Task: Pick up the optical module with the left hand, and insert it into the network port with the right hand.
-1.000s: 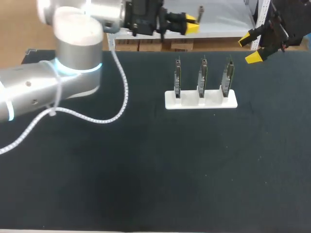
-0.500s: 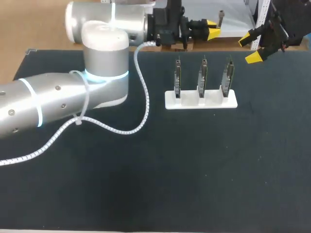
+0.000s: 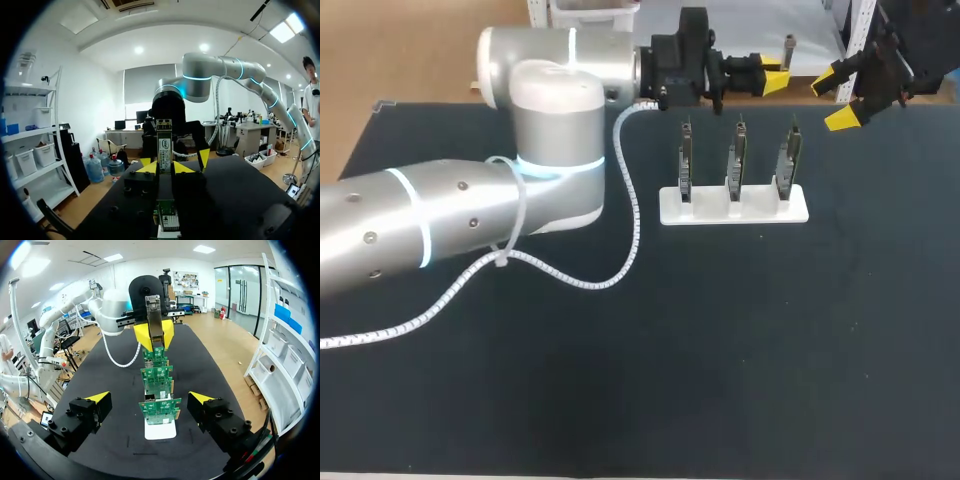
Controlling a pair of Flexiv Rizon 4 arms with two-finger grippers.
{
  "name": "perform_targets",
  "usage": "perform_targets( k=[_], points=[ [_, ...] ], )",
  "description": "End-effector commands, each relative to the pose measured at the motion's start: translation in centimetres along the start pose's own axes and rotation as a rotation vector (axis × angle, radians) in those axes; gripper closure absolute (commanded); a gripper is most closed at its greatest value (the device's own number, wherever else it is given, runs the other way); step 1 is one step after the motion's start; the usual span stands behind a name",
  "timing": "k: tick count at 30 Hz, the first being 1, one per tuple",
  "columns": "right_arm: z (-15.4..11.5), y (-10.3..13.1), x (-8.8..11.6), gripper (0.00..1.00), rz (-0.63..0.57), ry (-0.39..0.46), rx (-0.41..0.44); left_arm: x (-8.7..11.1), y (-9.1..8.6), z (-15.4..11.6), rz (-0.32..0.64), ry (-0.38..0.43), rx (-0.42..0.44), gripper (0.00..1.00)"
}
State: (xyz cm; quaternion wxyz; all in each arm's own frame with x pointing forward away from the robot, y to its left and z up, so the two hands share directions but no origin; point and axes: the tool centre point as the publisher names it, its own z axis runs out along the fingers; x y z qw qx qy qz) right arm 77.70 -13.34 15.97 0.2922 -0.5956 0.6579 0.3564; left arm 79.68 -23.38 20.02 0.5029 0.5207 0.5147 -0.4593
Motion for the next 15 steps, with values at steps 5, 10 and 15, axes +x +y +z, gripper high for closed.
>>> perform_targets(
  k=[5, 10, 15],
  points=[
    [0.0, 0.2, 0.0, 0.00, -0.001, 0.000, 0.004, 0.6, 0.5, 1.4, -0.006, -0.015, 0.019, 1.00],
    [0.0, 0.2, 0.0, 0.00, -0.001, 0.000, 0.004, 0.9, 0.2, 1.9, -0.013, -0.016, 0.031, 1.00],
    [0.0, 0.2, 0.0, 0.00, -0.001, 0.000, 0.004, 1.0, -0.1, 1.9, -0.012, -0.037, 0.030, 1.00]
  ],
)
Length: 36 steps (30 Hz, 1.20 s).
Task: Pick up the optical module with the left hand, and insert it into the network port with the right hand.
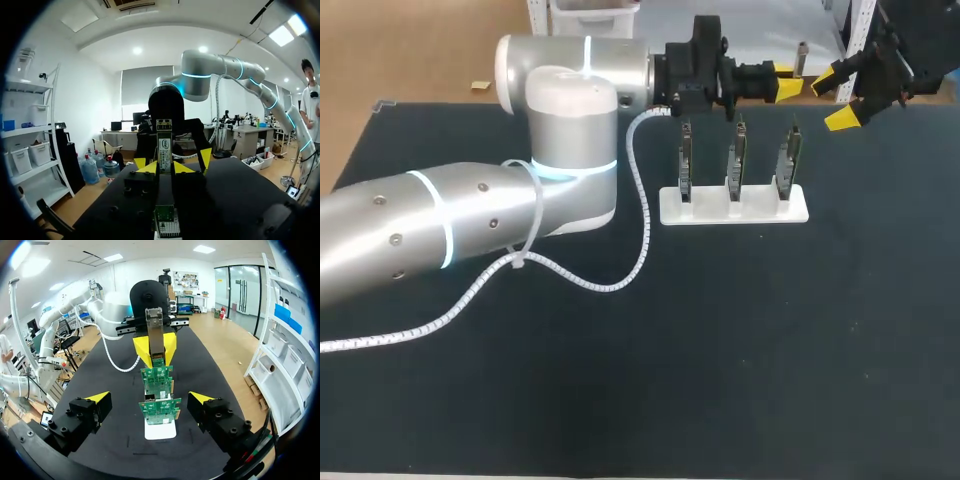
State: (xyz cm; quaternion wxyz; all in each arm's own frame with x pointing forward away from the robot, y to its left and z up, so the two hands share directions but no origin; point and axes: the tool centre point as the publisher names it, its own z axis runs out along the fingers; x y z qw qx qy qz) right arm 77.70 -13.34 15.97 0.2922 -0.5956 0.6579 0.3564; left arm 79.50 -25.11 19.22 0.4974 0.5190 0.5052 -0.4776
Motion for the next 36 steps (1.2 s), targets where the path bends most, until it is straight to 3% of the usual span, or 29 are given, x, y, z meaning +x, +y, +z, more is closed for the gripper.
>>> perform_targets(
  k=[1, 36],
  points=[
    [0.0, 0.2, 0.0, 0.00, -0.001, 0.000, 0.004, 0.4, 0.1, 0.1, 0.002, -0.012, -0.003, 1.00],
    [0.0, 0.2, 0.0, 0.00, -0.001, 0.000, 0.004, 1.1, -2.0, 0.2, -0.016, -0.018, -0.039, 1.00]
  ],
)
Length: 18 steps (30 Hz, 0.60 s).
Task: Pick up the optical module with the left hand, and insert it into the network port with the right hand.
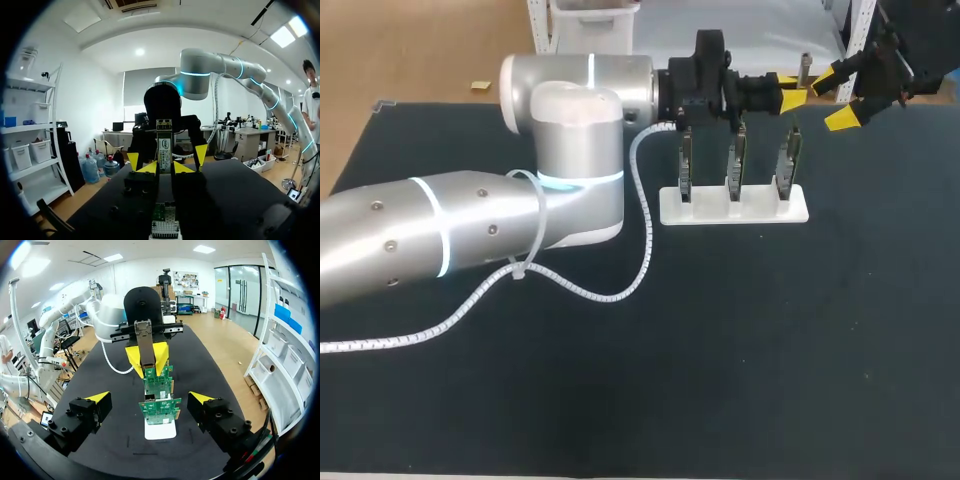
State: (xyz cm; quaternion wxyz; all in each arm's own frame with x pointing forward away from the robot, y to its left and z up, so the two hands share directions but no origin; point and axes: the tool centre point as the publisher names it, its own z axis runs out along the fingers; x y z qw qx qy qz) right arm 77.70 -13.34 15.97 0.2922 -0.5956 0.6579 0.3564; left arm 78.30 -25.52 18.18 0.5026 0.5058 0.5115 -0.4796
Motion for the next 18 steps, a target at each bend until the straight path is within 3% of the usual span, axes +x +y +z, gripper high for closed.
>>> perform_targets(
  k=[1, 18],
  points=[
    [0.02, 0.16, 0.00, 0.00, -0.001, 0.000, 0.004, 0.17, -0.83, -0.34, -0.001, -0.005, -0.018, 1.00],
    [0.02, 0.16, 0.00, 0.00, -0.001, 0.000, 0.004, 0.30, -0.89, -0.03, -0.006, 0.004, 0.012, 1.00]
  ],
)
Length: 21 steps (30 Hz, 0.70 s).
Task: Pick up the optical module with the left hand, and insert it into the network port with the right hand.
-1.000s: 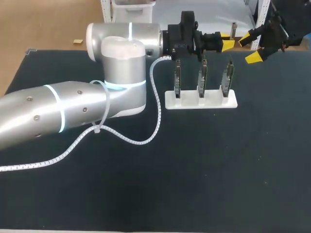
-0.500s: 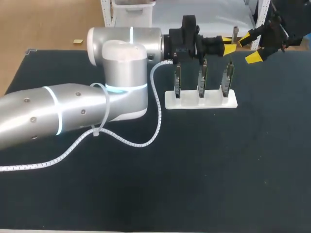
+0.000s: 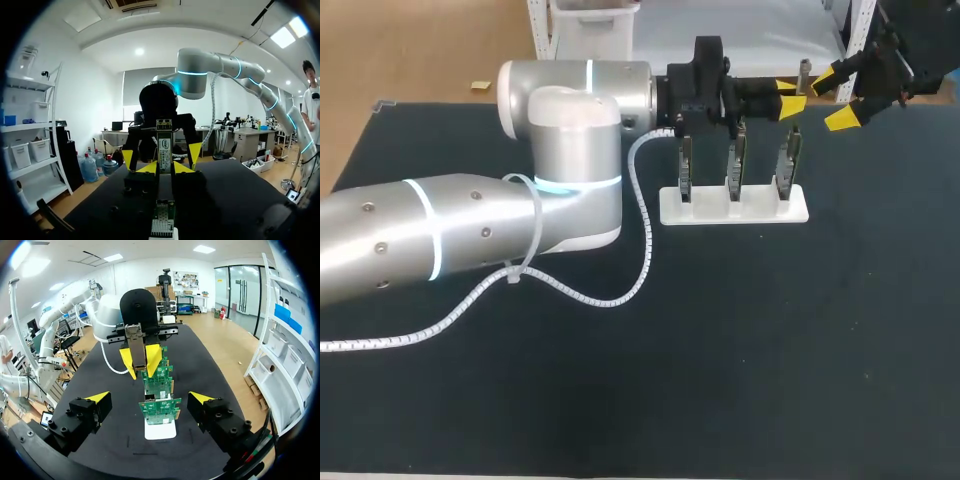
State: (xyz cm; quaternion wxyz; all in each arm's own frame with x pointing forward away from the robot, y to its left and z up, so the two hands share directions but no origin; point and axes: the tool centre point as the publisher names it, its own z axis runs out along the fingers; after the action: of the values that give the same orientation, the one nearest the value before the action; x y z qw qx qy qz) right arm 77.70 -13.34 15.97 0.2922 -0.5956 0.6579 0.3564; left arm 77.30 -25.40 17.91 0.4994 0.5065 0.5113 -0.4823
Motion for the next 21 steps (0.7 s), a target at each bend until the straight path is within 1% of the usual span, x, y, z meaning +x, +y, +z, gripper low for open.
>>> perform_targets(
  k=[1, 21],
  points=[
    [0.02, 0.16, 0.00, 0.00, -0.001, 0.000, 0.004, 0.06, 0.13, 0.14, -0.002, 0.004, 0.008, 1.00],
    [0.02, 0.16, 0.00, 0.00, -0.001, 0.000, 0.004, 0.01, 0.02, 0.29, -0.001, 0.005, 0.009, 1.00]
  ],
)
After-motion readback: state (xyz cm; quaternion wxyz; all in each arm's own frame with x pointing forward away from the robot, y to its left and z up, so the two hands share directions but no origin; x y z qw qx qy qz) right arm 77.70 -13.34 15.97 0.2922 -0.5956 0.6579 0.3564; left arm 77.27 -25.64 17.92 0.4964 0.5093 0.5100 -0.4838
